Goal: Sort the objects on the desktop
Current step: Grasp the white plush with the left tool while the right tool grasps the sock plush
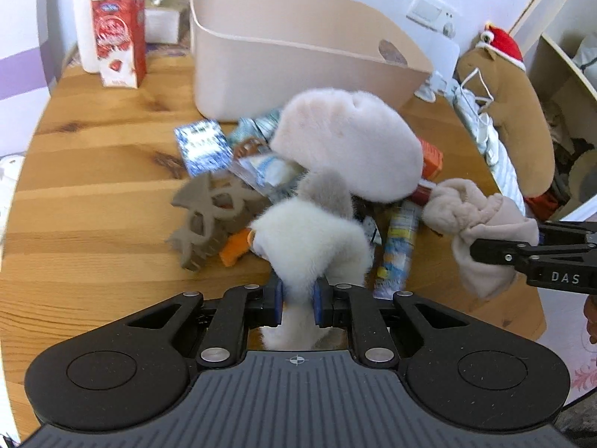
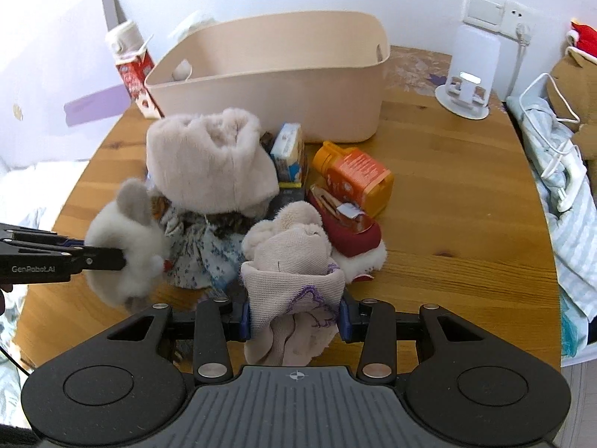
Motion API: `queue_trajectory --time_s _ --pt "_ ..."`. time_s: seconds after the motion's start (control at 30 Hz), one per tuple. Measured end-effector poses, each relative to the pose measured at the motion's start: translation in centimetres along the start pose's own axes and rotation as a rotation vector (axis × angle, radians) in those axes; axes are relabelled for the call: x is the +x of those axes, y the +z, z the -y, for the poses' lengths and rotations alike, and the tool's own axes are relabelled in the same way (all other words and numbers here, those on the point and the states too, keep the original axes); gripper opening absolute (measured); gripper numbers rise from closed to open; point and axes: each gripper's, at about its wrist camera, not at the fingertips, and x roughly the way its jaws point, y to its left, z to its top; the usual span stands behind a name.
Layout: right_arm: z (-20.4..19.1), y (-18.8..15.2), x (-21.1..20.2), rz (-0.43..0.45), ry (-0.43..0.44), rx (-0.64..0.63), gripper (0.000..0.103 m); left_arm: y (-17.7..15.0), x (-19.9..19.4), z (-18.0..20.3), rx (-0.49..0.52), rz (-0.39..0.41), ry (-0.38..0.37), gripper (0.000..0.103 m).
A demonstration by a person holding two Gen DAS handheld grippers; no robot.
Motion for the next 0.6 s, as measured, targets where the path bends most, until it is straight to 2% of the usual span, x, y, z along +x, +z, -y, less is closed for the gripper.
queue_trajectory --time_s 0.17,0.23,0.6 --pt "0.5 1.0 -1.5 0.045 -0.010 0.023 0.039 1.3 -1.6 -0.5 0.006 0.048 0.016 0.015" --pt "0.8 1.6 -2.1 0.064 -0.015 0.027 0.039 2.3 -2.2 -0.6 -0.007 0.078 0.044 0.015" --pt "2.2 6.4 -2.8 0.152 -0.028 0.001 0.039 7.2 -4.5 -0.9 -0.069 0.211 0.104 0.014"
